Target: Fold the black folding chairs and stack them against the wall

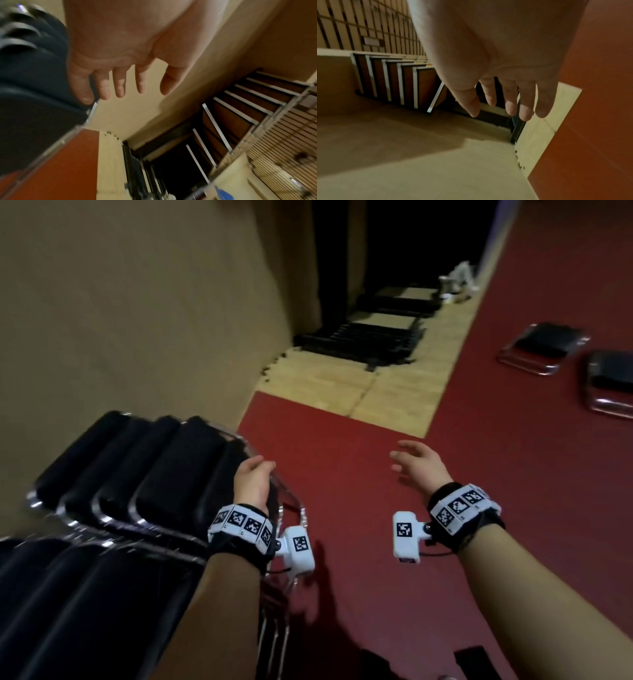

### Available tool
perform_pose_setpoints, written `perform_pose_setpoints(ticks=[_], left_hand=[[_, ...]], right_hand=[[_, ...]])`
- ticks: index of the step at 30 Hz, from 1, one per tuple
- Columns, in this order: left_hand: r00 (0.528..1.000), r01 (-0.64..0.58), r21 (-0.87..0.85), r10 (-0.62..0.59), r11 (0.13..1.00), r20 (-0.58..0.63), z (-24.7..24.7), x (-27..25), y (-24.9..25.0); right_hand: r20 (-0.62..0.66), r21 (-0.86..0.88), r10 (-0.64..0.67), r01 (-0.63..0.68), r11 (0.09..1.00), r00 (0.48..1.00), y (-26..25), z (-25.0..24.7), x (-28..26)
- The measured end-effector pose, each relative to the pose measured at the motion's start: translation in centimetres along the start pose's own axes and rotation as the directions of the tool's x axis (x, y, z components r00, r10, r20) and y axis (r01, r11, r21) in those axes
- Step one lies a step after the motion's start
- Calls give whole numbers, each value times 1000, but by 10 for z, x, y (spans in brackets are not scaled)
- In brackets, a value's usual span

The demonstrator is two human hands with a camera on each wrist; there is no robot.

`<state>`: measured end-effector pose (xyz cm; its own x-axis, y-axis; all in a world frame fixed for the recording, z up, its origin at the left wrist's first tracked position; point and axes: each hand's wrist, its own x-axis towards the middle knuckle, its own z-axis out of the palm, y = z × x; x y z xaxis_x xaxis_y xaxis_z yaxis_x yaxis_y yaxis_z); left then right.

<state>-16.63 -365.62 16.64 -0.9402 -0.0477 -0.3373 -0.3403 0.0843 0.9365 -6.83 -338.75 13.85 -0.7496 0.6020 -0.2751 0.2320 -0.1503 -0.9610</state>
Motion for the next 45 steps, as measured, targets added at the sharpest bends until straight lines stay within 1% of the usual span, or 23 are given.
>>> perform_pose_setpoints(ticks=[3,4,5,6,9,12,14,17,20,23,24,26,29,30,33,34,36,39,40,41,43,45], left_hand=[[992,-40,76,31,996,126,124,-22,2],[985,-53,89,38,995,168,167,-32,3],[977,-64,98,43,993,208,198,-41,4],[963,-75,106,44,992,268,237,-54,4],[902,-84,139,16,987,432,343,-95,5],[834,-132,176,13,975,552,423,-130,4],[788,-185,203,22,962,615,469,-146,1],[728,-233,210,27,949,685,524,-159,-7],[682,-249,235,-2,940,731,572,-160,-15],[641,-260,241,-20,935,767,628,-153,-18],[628,-259,240,-26,936,778,649,-148,-18],[611,-260,229,-24,938,791,687,-135,-14],[596,-250,207,-17,946,803,749,-101,-1],[598,-239,207,-24,949,801,760,-96,4],[609,-203,234,-65,951,791,834,-59,35],[605,-196,246,-81,949,792,855,-49,45],[582,-195,240,-85,951,809,898,-37,64],[552,-247,251,-77,936,830,970,-29,74],[539,-263,266,-88,927,838,990,-32,74],[517,-272,286,-111,919,849,1015,-38,70],[464,-282,327,-170,902,869,1063,-54,58],[413,-299,347,-207,889,887,1108,-75,45]], right_hand=[[-146,59,10,-1,998,989,-4,-116,18],[-192,76,13,2,997,981,-5,-155,22],[-225,86,18,2,996,974,-6,-184,25],[-273,96,22,5,995,962,-6,-221,26],[-420,142,31,32,989,907,-8,-325,21],[-533,182,58,47,982,844,-3,-405,11],[-598,218,88,56,974,797,6,-446,4],[-658,277,144,60,959,739,21,-487,3],[-687,322,191,58,945,701,33,-517,11],[-725,318,214,42,947,654,37,-549,35],[-737,321,220,44,946,640,37,-559,48],[-744,318,224,39,947,629,30,-575,76],[-756,304,212,46,951,620,13,-598,139],[-755,301,206,49,952,623,6,-601,151],[-766,296,205,53,954,609,-24,-629,224],[-769,306,212,55,950,604,-35,-637,242],[-782,326,214,92,941,585,-54,-655,272],[-803,344,224,123,931,553,-73,-691,303],[-808,347,232,120,930,542,-74,-702,309],[-820,354,244,124,927,519,-73,-716,315],[-844,376,278,138,916,459,-66,-748,325],[-852,404,315,143,903,418,-55,-780,331]])
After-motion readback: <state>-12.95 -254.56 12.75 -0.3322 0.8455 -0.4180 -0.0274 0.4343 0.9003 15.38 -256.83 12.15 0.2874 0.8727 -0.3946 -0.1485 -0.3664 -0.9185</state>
